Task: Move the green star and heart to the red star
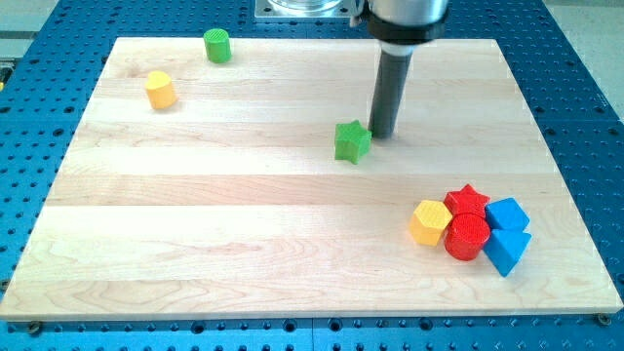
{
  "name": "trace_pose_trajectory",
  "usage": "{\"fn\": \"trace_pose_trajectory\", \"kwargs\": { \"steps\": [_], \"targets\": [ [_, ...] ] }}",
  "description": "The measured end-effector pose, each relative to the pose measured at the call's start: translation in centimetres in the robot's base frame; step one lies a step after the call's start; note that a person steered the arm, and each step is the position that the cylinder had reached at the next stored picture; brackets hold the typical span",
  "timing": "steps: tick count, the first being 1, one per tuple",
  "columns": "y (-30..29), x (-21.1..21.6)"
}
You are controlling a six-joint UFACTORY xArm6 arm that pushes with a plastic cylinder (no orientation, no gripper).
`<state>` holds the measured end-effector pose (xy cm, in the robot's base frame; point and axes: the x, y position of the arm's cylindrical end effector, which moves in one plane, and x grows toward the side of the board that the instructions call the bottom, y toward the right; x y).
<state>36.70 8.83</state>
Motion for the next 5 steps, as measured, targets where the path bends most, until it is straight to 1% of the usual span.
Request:
{"fn": "trace_pose_trajectory", "kwargs": {
  "steps": [1,2,3,4,5],
  "targets": [
    [-6.5,-0.5],
    [-4.9,3.9],
    [1.5,8.1],
    [0.1,7.7],
    [4.0,11.7]
  ]
}}
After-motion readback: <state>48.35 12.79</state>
